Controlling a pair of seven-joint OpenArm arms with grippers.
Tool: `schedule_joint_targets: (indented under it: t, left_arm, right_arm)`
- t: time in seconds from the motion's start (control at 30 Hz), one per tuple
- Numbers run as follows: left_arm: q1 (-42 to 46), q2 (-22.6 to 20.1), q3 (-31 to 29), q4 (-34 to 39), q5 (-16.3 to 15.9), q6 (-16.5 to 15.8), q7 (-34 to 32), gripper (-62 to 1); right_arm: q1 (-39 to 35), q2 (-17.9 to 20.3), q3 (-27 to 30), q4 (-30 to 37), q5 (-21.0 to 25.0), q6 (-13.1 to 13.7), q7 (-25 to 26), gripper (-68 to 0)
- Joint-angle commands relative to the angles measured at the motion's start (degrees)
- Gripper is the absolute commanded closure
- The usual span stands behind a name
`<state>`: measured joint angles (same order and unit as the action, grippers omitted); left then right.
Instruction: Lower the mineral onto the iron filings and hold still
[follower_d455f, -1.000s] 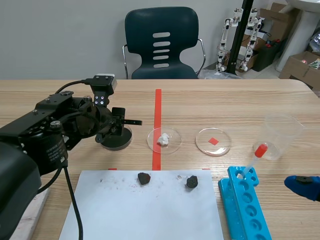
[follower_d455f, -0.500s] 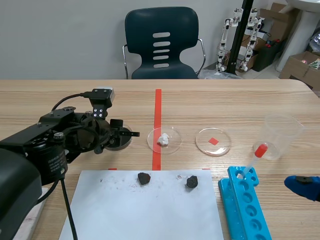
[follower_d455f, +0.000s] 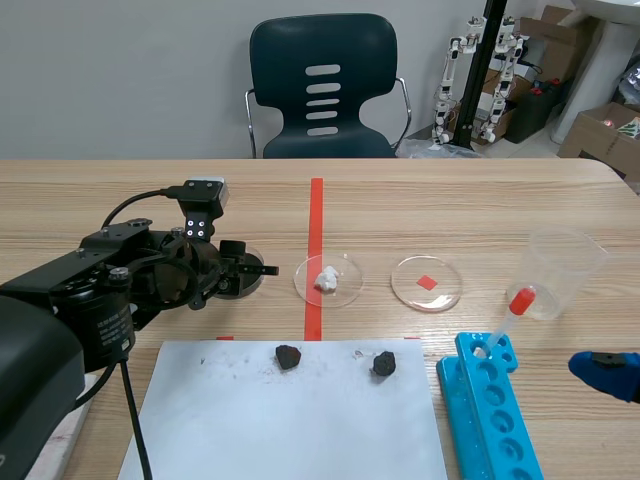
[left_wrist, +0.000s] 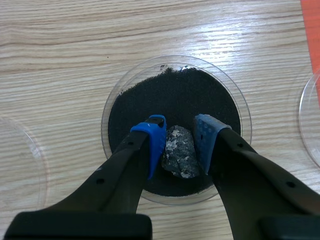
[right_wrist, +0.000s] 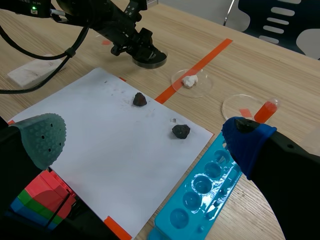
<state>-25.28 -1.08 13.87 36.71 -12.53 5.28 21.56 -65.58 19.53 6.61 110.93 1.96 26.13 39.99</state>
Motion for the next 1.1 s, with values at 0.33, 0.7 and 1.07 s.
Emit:
schedule_joint_targets:
  t: [0.33, 0.7, 1.07]
  left_arm:
    - [-0.6, 0.4, -0.2, 0.2, -0.3, -0.1, -0.1, -8.5]
    - [-0.6, 0.4, -0.2, 0.2, -0.3, -0.1, -0.1, -8.5]
    - [4.2, -1.0, -0.2, 11.1, -0.3, -0.2, 0.7, -8.5]
  right_arm:
    - [0.0, 0.0, 0.1, 0.5, 0.9, 0.0, 0.9, -67.9]
    - [0.0, 0.0, 0.1, 0.5, 0.9, 0.0, 0.9, -67.9]
    - [0.0, 0.0, 0.1, 0.5, 0.9, 0.0, 0.9, -67.9]
